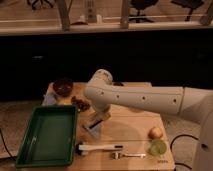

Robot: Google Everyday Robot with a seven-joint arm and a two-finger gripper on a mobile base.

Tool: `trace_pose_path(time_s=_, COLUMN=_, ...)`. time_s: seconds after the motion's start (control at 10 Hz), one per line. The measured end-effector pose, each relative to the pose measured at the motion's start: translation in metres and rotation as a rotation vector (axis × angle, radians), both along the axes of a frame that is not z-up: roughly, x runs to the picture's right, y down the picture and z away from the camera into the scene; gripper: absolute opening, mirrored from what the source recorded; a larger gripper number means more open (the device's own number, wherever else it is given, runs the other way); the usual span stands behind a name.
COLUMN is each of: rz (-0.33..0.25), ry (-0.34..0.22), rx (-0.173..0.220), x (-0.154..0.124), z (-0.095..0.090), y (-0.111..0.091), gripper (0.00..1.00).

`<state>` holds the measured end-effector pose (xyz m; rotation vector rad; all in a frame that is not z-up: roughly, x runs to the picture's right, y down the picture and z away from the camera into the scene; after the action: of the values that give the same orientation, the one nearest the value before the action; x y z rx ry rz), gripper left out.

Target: Place eraser in tray

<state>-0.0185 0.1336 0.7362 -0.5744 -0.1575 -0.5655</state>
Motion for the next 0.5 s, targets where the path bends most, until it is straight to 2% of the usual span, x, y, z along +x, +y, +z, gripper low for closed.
trace_pose_path(time_s=0.3, rz=-0.035, ry=-0.040, rx=0.005, x=-0.035, z=-0.004, y=-0.003, gripper=0.01)
trace_pose_path(time_s=0.5, rz=-0.059, ry=-0.051, rx=0.004, x=-0.044, z=-0.005, y=-0.005, gripper=0.01)
